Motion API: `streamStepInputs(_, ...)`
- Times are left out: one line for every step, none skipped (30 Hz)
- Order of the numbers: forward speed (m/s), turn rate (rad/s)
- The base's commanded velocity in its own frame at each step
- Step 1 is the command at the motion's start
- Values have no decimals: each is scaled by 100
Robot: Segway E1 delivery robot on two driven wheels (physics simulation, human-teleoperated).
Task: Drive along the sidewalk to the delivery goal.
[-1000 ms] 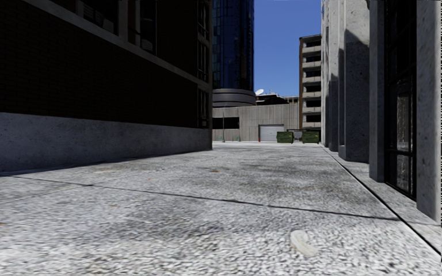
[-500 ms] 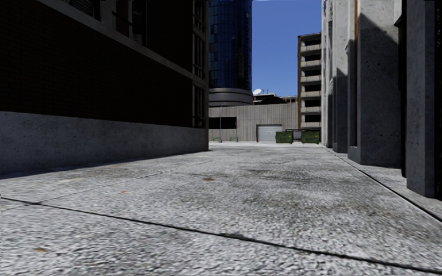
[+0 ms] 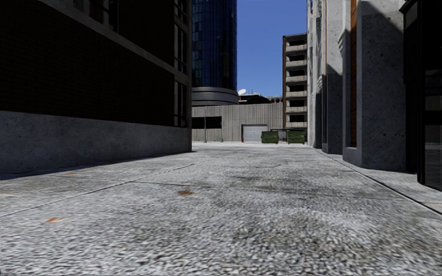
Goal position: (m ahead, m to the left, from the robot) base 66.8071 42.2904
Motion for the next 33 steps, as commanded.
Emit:
streamStepInputs(200, 0)
streamStepInputs(200, 0)
streamStepInputs(200, 0)
streamStepInputs(200, 0)
streamStepInputs(200, 0)
streamStepInputs(200, 0)
streamStepInputs(200, 0)
streamStepInputs(200, 0)
streamStepInputs(200, 0)
streamStepInputs(200, 0)
streamStepInputs(200, 0)
streamStepInputs(200, 0)
streamStepInputs(200, 0)
streamStepInputs(200, 0)
streamStepInputs(200, 0)
streamStepInputs(200, 0)
streamStepInputs(200, 0)
streamStepInputs(200, 0)
streamStepInputs(200, 0)
streamStepInputs(200, 0)
streamStepInputs(200, 0)
streamStepInputs(200, 0)
streamStepInputs(200, 0)
streamStepInputs(200, 0)
streamStepInputs(200, 0)
streamStepInputs(200, 0)
streamStepInputs(200, 0)
streamStepInputs(200, 0)
streamStepInputs(200, 0)
streamStepInputs(200, 0)
streamStepInputs(200, 0)
streamStepInputs(200, 0)
streamStepInputs(200, 0)
